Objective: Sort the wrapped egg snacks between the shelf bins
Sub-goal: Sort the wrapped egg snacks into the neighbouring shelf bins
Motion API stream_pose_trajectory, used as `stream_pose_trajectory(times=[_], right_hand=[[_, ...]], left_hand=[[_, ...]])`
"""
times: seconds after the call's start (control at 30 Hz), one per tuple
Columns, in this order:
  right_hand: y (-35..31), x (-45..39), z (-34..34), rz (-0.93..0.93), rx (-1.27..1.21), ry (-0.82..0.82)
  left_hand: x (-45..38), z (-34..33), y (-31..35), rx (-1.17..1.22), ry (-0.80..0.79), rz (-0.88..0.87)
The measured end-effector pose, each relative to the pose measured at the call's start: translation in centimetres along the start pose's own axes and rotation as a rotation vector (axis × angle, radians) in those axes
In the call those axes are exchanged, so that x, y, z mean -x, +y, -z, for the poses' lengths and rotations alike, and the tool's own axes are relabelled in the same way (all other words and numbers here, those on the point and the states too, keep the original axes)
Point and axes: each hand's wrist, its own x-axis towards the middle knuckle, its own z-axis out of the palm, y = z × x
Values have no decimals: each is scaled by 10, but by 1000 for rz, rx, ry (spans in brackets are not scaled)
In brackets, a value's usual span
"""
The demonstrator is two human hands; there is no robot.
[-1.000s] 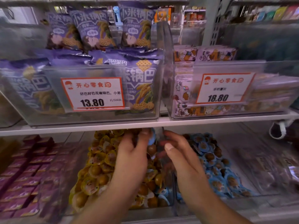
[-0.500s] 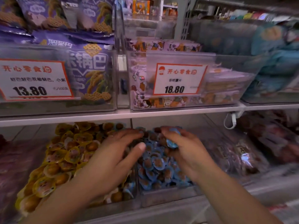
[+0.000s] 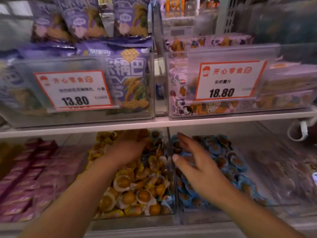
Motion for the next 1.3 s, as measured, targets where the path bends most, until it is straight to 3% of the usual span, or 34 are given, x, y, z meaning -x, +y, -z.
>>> stream_pose_trajectory(times=[0.1, 0.23, 0.37, 0.47, 0.53, 0.67, 0.87, 1.03, 1.13, 1.2, 1.3], right_hand=[[-1, -4, -20, -32, -6, -52], [1, -9, -26, -49, 24, 38], [3, -9, -28, -41, 50, 43], [5, -10, -27, -41, 43, 24], [4, -10, -26, -36, 54, 14], [5, -9, -26, -57, 42, -6], [3, -10, -26, -18, 44, 15], [-1, -7, -23, 8, 86, 56], [-16, -2, -22, 167, 105, 221], [-35, 5, -26, 264, 85, 325], [-59, 18, -42, 267, -74, 272]], left_hand=[[-26, -4, 18, -113, -121, -27], [-47, -26, 34, -176, -306, -198], [-61, -43, 33, -371, -389, -29], [-60, -48, 32, -441, -476, -67], [-56, -48, 29, -387, -434, -101], [-50, -38, 21, -6, -286, -67], [-30, -16, 21, 367, -253, 134], [25, 21, 13, 1277, -173, 380], [67, 36, 6, 1675, -234, 440], [93, 39, 3, 1817, -279, 436], [117, 39, 4, 1917, -327, 380]])
